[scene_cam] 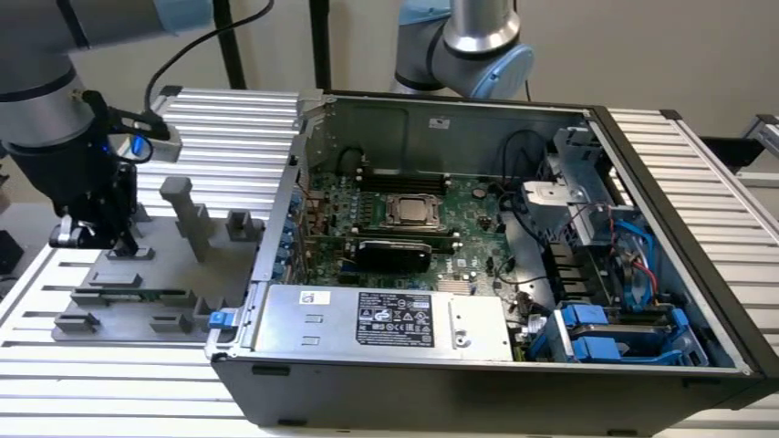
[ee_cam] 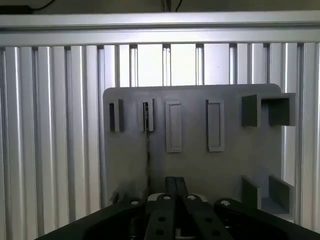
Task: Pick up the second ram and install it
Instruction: 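Pick up the second ram and move it above second insertion slot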
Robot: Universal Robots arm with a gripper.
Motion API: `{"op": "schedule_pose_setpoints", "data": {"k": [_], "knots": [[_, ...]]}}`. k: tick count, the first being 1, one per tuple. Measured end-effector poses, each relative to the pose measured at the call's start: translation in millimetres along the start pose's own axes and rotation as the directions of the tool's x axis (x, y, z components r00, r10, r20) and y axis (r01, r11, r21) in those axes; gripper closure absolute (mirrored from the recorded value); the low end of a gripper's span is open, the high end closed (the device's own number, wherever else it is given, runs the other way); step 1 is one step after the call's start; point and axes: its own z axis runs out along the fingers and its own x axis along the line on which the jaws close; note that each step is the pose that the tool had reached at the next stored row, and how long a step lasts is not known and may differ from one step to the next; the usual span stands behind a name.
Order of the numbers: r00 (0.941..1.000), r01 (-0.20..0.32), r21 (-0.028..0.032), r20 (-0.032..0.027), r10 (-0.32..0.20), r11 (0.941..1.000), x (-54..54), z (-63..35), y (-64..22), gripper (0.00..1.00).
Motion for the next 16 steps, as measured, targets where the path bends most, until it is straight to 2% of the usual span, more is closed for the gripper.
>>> {"op": "schedule_pose_setpoints", "data": {"k": [8,13,16], "knots": [[0.9997,0.023,0.0005,0.0025,-0.023,0.9997,19.5,4.0,1.2,1.0],[0.9984,0.056,0.0009,0.0034,-0.056,0.9984,20.8,12.3,1.1,1.0],[0.9983,0.058,0.0011,0.0069,-0.058,0.9983,20.7,15.5,1.0,1.0]]}}
